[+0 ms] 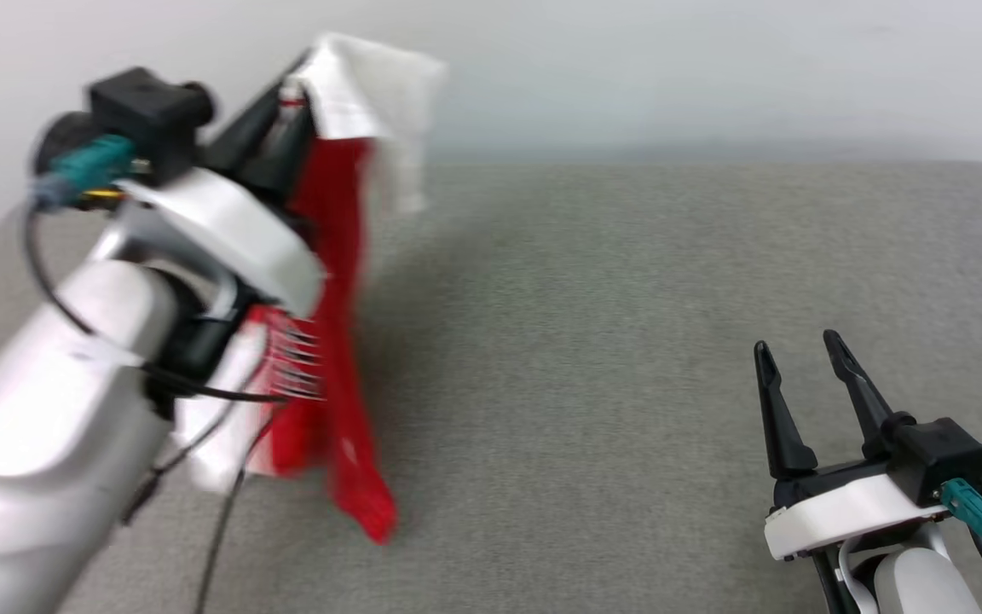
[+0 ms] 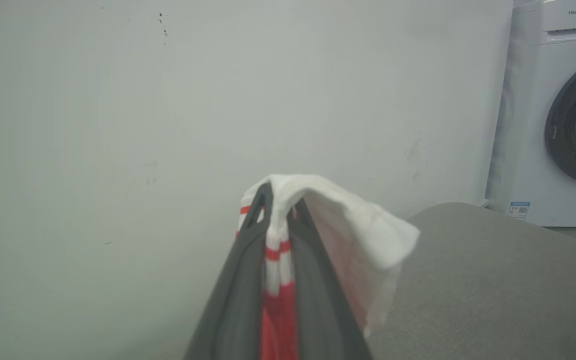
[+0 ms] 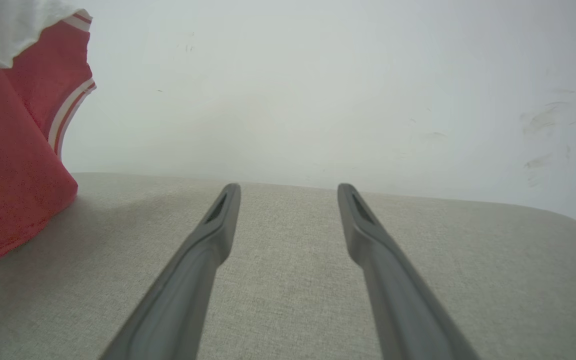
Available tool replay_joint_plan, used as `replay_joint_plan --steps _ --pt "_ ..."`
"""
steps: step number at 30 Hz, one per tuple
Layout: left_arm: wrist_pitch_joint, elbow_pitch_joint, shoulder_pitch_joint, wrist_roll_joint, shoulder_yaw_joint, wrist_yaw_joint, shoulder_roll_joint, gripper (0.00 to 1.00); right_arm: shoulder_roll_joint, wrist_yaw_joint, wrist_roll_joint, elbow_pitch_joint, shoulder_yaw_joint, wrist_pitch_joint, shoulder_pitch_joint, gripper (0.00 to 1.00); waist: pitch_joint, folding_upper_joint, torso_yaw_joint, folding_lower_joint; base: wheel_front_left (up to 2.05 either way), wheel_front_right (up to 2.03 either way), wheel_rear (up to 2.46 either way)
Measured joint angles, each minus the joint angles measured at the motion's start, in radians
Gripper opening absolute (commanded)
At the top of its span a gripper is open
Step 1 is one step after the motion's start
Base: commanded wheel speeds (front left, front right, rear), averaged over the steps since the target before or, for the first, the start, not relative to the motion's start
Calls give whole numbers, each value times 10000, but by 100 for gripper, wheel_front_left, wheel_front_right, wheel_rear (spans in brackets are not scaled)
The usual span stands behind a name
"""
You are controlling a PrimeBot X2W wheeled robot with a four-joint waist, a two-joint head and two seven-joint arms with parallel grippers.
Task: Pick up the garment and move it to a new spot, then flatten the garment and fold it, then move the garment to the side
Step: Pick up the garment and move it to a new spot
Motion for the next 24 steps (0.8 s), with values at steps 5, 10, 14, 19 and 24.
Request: replay_joint_plan --steps 5,10,14,19,24 --pt "29 -244 8 247 -621 543 -1294 0 2 0 102 -127 -215 0 -5 100 79 0 -636 0 0 0 0" --pt "-56 481 -112 642 -1440 775 -2658 0 0 0 161 -253 -593 0 -65 100 388 0 -1296 0 0 0 0" --pt "-144 1720 -290 901 -2119 662 -3570 0 0 0 332 -412 -878 0 -278 100 769 0 -1786 1 0 0 0" --pt "-159 3428 -305 1175 -3014 155 -4495 100 -2 0 510 -479 -1124 0 -425 100 1221 0 -2289 3 0 0 0" --pt "-520 4470 -305 1333 -3630 -418 -5020 100 -2 -2 516 -470 -1179 0 -429 100 1360 0 -2409 3 0 0 0"
